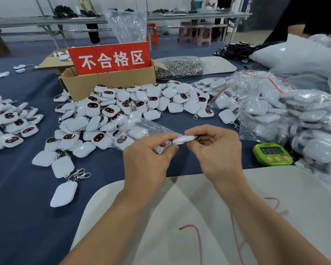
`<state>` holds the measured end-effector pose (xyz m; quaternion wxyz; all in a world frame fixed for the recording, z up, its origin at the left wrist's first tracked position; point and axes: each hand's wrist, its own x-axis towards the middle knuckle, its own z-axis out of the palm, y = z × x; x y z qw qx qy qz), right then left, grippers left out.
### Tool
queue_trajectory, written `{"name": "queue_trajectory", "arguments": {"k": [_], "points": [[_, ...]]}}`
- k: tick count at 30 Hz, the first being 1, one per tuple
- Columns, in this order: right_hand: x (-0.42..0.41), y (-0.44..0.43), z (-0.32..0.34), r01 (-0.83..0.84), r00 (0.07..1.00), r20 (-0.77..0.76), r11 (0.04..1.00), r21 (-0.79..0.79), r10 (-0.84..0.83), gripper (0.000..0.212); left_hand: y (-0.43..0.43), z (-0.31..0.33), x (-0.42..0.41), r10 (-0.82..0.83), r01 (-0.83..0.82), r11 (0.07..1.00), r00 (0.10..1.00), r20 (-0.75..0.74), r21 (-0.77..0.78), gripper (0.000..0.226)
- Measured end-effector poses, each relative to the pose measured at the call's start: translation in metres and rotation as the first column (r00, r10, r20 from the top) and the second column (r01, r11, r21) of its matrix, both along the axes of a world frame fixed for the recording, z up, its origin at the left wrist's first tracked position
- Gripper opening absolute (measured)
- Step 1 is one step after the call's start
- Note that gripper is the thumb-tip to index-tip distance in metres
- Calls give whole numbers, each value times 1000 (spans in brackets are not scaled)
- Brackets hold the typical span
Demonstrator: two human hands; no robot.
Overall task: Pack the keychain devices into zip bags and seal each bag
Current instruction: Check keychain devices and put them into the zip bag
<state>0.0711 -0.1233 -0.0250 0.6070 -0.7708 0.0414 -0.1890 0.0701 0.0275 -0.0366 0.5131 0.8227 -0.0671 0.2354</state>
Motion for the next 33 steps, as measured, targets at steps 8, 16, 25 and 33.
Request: {"name": "queue_trajectory", "arguments": {"k": [8, 16, 25, 33], "points": [[0, 0, 2, -41, 999, -8, 999, 27, 41, 32, 1, 1, 1, -43, 43, 999, 999, 21, -5, 39], [0, -4, 7, -116, 975, -136, 928, 354, 174, 20, 0, 5, -2, -137, 129, 984, 989, -57, -126, 51], [-1, 0, 6, -247, 928, -210, 930, 273, 308, 35, 2, 3, 1, -69, 66, 994, 997, -43, -89, 23], [-2, -1, 2, -313, 922, -204, 944, 108, 329, 18, 6, 0, 6, -35, 35, 999, 999, -16, -14, 15]]}}
